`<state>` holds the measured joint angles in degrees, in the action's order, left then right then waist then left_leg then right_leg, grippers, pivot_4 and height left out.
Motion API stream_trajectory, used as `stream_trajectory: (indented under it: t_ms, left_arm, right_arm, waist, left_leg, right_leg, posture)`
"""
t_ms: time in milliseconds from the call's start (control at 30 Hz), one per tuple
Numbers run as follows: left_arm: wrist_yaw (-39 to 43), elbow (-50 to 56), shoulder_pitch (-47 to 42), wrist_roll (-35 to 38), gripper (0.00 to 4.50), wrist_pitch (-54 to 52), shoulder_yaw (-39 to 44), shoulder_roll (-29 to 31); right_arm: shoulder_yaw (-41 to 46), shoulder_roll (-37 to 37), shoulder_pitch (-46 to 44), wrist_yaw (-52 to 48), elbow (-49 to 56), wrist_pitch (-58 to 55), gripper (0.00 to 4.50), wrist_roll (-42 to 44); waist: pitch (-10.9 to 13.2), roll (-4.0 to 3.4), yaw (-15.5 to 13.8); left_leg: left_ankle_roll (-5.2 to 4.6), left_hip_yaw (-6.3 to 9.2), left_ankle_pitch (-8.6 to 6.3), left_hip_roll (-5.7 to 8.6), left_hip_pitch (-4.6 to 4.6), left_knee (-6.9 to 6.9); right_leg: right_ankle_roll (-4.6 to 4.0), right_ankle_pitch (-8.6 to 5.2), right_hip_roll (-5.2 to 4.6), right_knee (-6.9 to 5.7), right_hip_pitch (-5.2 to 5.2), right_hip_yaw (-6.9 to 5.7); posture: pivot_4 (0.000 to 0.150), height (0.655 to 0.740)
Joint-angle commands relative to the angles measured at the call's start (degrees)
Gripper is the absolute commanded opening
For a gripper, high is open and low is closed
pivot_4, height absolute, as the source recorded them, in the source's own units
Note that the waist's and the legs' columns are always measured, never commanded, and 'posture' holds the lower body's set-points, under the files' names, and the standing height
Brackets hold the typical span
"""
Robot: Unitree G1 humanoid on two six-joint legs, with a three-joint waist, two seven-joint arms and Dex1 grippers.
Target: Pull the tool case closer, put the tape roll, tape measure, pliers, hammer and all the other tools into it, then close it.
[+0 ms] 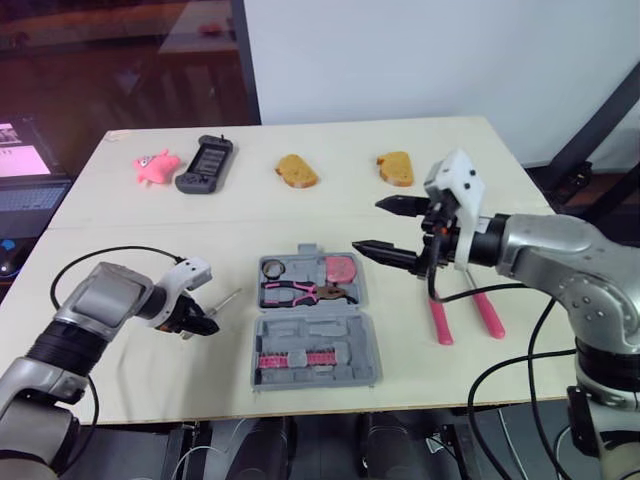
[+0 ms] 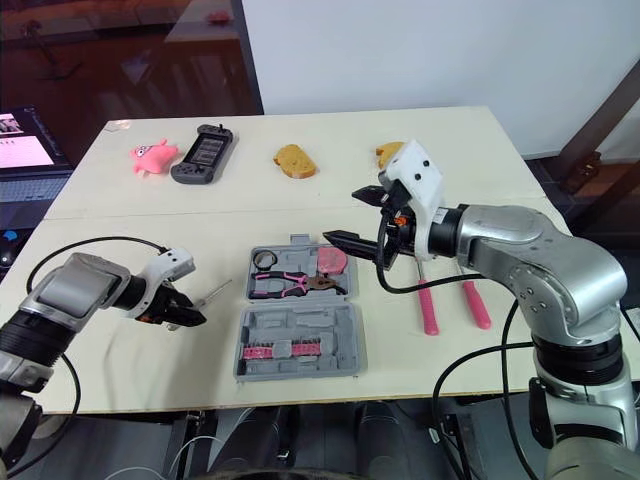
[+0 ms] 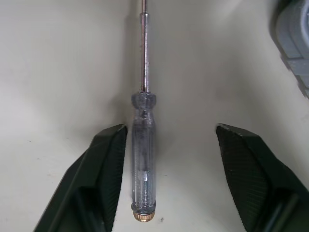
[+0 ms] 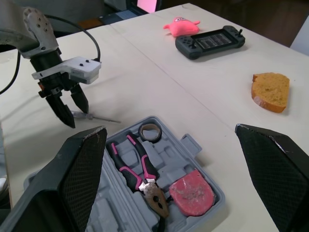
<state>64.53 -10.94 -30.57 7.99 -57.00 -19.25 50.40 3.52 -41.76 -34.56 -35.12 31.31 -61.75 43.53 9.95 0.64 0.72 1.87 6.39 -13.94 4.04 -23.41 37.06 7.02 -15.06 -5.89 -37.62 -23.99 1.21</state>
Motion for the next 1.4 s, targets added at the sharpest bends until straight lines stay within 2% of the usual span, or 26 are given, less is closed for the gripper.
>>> stream_trajectory:
  t_ms: [33, 433, 467, 500, 633, 933, 1067, 1200, 1400]
  left_arm:
    - [-1.08, -0.36, -0.87, -0.37, 2.79, -0.09, 0.74, 0.01]
    - [-2.4, 2.72, -0.81, -0.74, 2.79, 0.47, -0.94, -1.16]
    - [-2.45, 2.91, -0.5, -0.85, 2.29, 0.55, -1.15, -1.0]
    - [-2.47, 3.03, -0.28, -0.95, 2.04, 0.62, -1.27, -0.9]
    - [-2.13, 3.15, 0.31, -1.74, 0.05, 1.65, -2.17, 0.03]
    - [-1.27, 1.83, -0.06, -2.03, 0.05, 3.56, -1.03, 2.47]
    - [1.36, 0.32, -1.88, 0.2, 0.05, 4.21, 2.52, 4.85]
    - [4.58, 1.94, -4.12, 2.99, 0.05, 5.99, 5.66, 6.37]
    - [12.04, 9.6, -6.64, 6.01, 0.05, 9.5, 4.83, 7.84]
  right_arm:
    - [0.7, -0.3, -1.36, 0.26, 0.8, 0.74, 4.5, 0.16]
    - [0.45, -0.15, -1.53, 0.48, 0.72, 0.91, 4.5, 0.11]
    - [0.46, -0.17, -1.53, 0.51, 0.73, 0.88, 4.5, 0.13]
    - [0.47, -0.18, -1.53, 0.52, 0.74, 0.87, 4.5, 0.16]
    - [0.39, -0.38, -1.51, 0.36, 0.55, 0.9, 4.5, 0.07]
    - [0.07, -0.85, -1.51, -0.61, 0.02, 1.36, 4.5, -0.29]
    - [-0.49, -1.92, -1.61, -2.53, -0.34, 1.5, 4.5, -0.09]
    - [-0.84, -3.74, -1.36, -5.11, -0.5, 1.65, 4.5, 0.38]
    - [0.1, -10.0, 3.02, -11.78, 3.54, -0.41, 4.5, 4.71]
  waist:
    - [0.0, 0.0, 0.04]
    - [0.0, 0.0, -0.01]
    - [0.0, 0.0, 0.03]
    - [0.0, 0.0, 0.05]
    - [0.01, 0.01, 0.06]
    - [0.01, 0.01, 0.22]
    - [0.04, 0.04, 0.2]
    - [0.06, 0.08, -0.07]
    - [0.07, 0.08, 0.06]
  left_leg:
    - [0.0, 0.0, 0.0, 0.0, 0.0, 0.0]
    - [0.0, 0.01, 0.0, 0.01, -0.01, 0.0]
    - [0.0, 0.01, 0.0, 0.01, -0.01, 0.0]
    - [0.0, 0.01, 0.0, 0.01, -0.01, 0.0]
    - [0.0, 0.01, 0.0, 0.0, -0.02, -0.01]
    - [0.0, 0.01, 0.0, -0.01, -0.02, -0.05]
    - [0.0, 0.0, 0.0, -0.01, -0.03, -0.04]
    - [0.0, 0.04, 0.0, -0.01, -0.07, 0.0]
    - [-0.06, 0.0, -0.03, -0.01, -0.08, -0.03]
  right_leg:
    - [0.0, 0.0, 0.0, 0.0, 0.0, 0.0]
    - [0.0, 0.0, 0.0, 0.0, -0.01, 0.0]
    - [0.0, 0.0, 0.0, 0.0, -0.01, 0.0]
    - [0.0, 0.0, 0.0, 0.0, -0.01, 0.0]
    - [0.0, 0.0, 0.0, 0.0, -0.02, 0.01]
    - [0.0, -0.01, 0.01, 0.01, -0.06, 0.01]
    - [0.0, -0.01, 0.01, 0.01, -0.06, 0.0]
    - [0.0, -0.01, 0.0, 0.04, -0.05, -0.05]
    - [0.01, -0.01, -0.02, 0.21, 0.02, -0.05]
  posture:
    - [0.15, 0.74]
    - [0.15, 0.74]
    - [0.15, 0.74]
    - [0.15, 0.74]
    - [0.15, 0.74]
    - [0.15, 0.74]
    - [0.15, 0.74]
    - [0.15, 0.74]
    - [0.15, 0.74]
